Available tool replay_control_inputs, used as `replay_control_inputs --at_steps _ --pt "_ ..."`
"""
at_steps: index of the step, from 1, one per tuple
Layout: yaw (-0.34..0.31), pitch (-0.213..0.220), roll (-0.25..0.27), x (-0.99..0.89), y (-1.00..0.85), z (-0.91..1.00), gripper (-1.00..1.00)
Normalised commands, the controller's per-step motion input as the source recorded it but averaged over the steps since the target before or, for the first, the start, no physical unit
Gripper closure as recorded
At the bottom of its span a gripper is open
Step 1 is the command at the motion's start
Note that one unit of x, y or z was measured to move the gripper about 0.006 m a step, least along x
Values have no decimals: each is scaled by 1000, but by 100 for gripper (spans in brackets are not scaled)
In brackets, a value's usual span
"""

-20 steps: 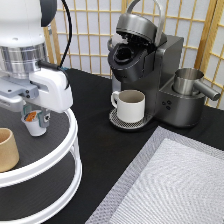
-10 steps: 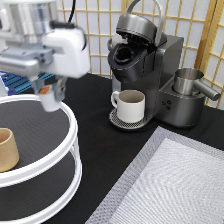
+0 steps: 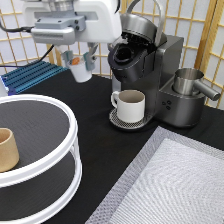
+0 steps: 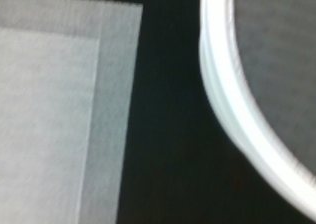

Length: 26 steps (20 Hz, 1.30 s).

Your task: Make coffee

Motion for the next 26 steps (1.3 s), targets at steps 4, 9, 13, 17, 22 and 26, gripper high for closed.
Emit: replay_control_inputs --at_steps 4,9,13,17,22,26 --pt "0 2 321 110 198 392 100" --pt "0 59 326 3 282 363 100" --pt "0 105 290 68 415 421 100" --pt "0 135 259 294 438 481 100" --pt "-20 98 220 526 56 391 100" --pt "-19 71 77 329 56 49 100"
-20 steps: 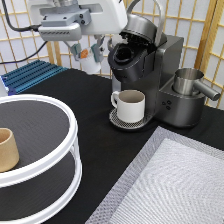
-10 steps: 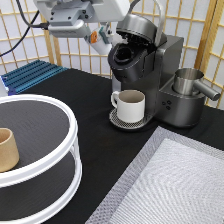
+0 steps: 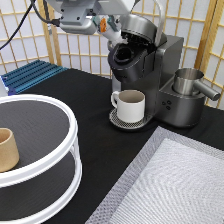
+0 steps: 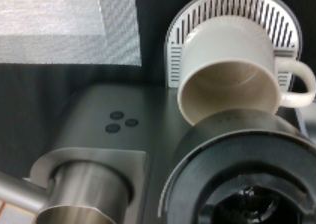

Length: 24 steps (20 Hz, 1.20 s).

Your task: Make coffee

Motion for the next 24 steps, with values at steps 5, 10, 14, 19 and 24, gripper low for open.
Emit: replay_control_inputs --at_steps 5,10,14,19,24 --pt "14 50 -3 152 366 -77 100" --pt "45 61 -1 229 524 143 100" --pt "11 44 7 258 21 -22 100" --pt "-3 30 11 93 -195 -95 100" --pt "0 34 0 44 170 -74 100"
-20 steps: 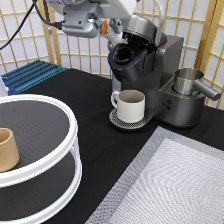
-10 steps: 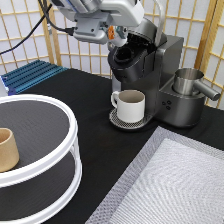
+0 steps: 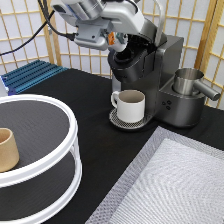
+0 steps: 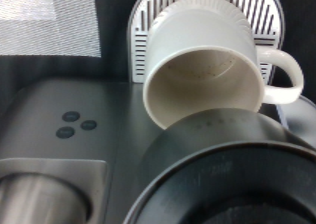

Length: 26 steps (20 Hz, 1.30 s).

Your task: Make coffee

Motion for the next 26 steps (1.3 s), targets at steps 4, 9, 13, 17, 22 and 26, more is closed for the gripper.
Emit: replay_control_inputs --at_steps 4,9,13,17,22,26 --pt "4 48 6 186 109 0 100" --pt "4 47 4 178 62 0 100" --pt "13 54 8 245 86 36 100" --pt "20 91 0 136 281 464 100" --pt "16 62 0 77 131 375 100" --pt "14 39 3 90 53 116 100"
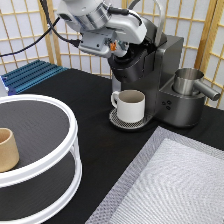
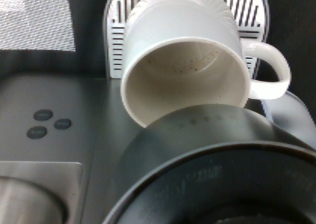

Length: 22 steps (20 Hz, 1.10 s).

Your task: Make coffee

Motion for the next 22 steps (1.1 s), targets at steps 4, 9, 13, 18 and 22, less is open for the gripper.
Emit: replay_control_inputs --at_steps 4,9,13,18,22 --pt "19 31 0 194 275 -23 100" --pt "22 59 -2 404 337 67 100" --pt "8 57 1 387 -112 11 100" --pt "0 59 0 369 -133 0 100" --pt "-6 43 -19 314 -81 0 100"
